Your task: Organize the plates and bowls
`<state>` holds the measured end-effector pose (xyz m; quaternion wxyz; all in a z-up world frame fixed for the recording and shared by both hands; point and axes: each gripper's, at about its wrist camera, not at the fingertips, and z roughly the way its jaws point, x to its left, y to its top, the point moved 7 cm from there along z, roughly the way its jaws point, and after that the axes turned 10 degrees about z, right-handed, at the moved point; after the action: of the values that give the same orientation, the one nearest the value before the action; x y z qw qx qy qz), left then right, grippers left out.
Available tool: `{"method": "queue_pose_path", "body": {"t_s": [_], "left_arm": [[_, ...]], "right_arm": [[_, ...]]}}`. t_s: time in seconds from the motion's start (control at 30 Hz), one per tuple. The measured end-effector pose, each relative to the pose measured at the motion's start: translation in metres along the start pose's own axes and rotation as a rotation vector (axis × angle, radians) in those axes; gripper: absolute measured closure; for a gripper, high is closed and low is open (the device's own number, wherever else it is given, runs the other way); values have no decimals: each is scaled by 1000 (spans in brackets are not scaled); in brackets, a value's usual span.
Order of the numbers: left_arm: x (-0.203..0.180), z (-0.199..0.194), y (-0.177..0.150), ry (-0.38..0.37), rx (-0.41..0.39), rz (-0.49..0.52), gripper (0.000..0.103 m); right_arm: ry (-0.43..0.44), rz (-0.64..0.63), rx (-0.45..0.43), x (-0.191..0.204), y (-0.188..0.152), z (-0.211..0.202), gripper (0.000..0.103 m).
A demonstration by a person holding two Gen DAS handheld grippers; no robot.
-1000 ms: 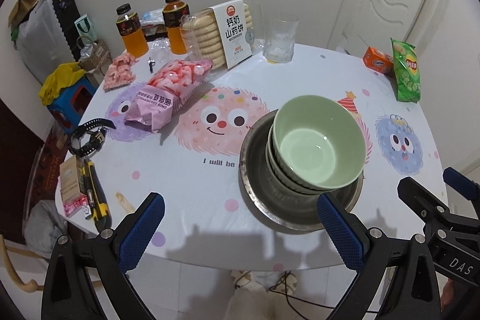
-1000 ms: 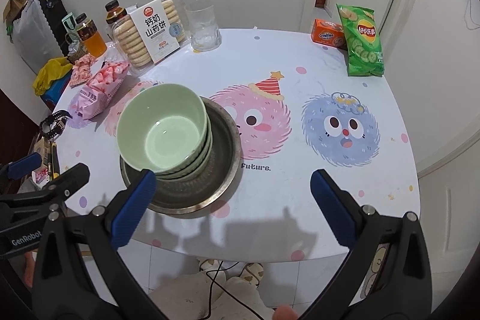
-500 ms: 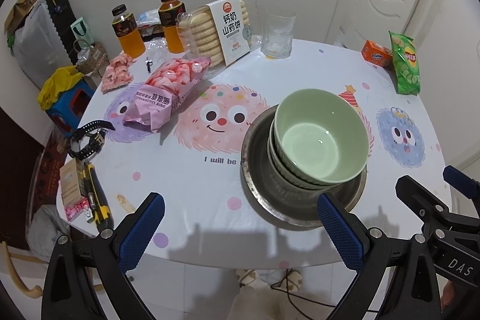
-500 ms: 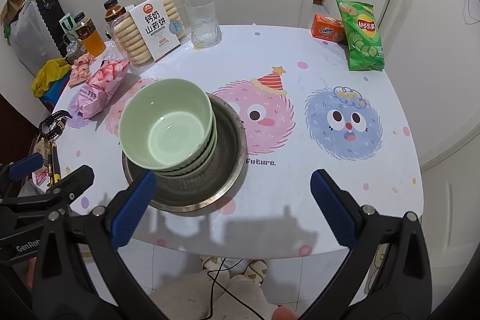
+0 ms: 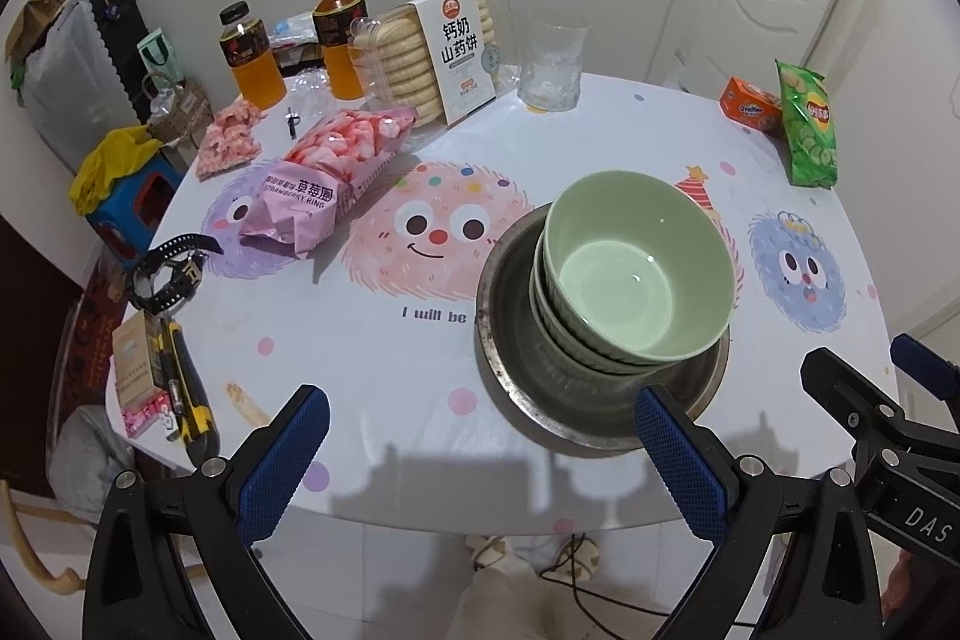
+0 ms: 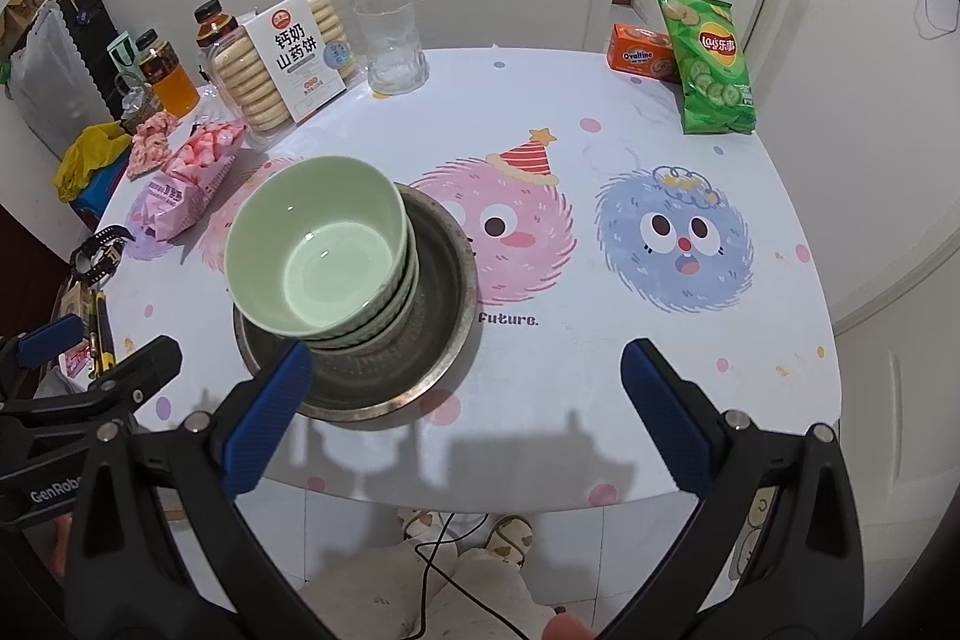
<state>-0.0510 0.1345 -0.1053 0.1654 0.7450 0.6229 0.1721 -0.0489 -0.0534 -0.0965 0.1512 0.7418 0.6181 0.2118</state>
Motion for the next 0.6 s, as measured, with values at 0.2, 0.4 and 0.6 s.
{"method": "queue_pose_path", "body": {"t_s": [0.2,0.4,0.6], "left_arm": [[-1,1,-1,-3,1,-1,0],[-1,1,0,-1,2,0,0],[-2,2,-1,-5,4,-4,0]], "right_arm": [[-5,4,3,-3,0,1,1],[-5,3,3,-4,1,1,1],[-3,5,8,-5,1,2,1]]}}
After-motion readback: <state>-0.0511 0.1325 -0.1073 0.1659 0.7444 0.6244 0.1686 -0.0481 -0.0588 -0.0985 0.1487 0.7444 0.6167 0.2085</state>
